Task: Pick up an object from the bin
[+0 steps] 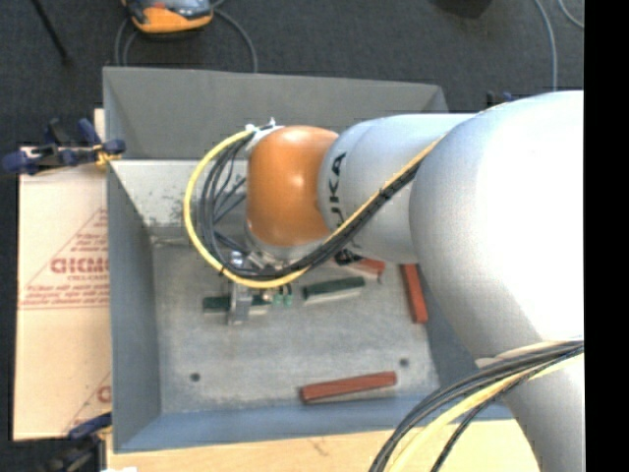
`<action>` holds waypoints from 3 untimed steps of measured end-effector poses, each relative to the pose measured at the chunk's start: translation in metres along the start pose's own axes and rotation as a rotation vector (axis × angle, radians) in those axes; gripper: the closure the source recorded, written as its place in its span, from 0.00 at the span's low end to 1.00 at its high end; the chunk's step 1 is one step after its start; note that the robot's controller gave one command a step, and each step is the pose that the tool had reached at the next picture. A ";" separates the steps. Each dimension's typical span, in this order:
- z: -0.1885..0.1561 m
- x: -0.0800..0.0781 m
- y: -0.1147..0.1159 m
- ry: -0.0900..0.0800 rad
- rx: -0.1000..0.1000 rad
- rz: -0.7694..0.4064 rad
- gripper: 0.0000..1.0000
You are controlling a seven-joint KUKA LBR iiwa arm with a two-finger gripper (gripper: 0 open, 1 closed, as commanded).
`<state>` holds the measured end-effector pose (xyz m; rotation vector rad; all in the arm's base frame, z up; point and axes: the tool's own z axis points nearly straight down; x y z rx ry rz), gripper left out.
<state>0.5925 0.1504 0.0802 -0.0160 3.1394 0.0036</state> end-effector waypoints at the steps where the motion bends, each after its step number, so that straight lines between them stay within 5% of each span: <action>1: 0.000 0.000 0.000 0.000 0.000 0.001 1.00; 2: -0.179 -0.022 -0.021 -0.010 0.000 0.055 1.00; 3: -0.177 -0.021 -0.021 -0.007 0.000 0.055 1.00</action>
Offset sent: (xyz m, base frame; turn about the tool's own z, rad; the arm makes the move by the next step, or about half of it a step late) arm 0.0187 -0.0210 0.1733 0.0581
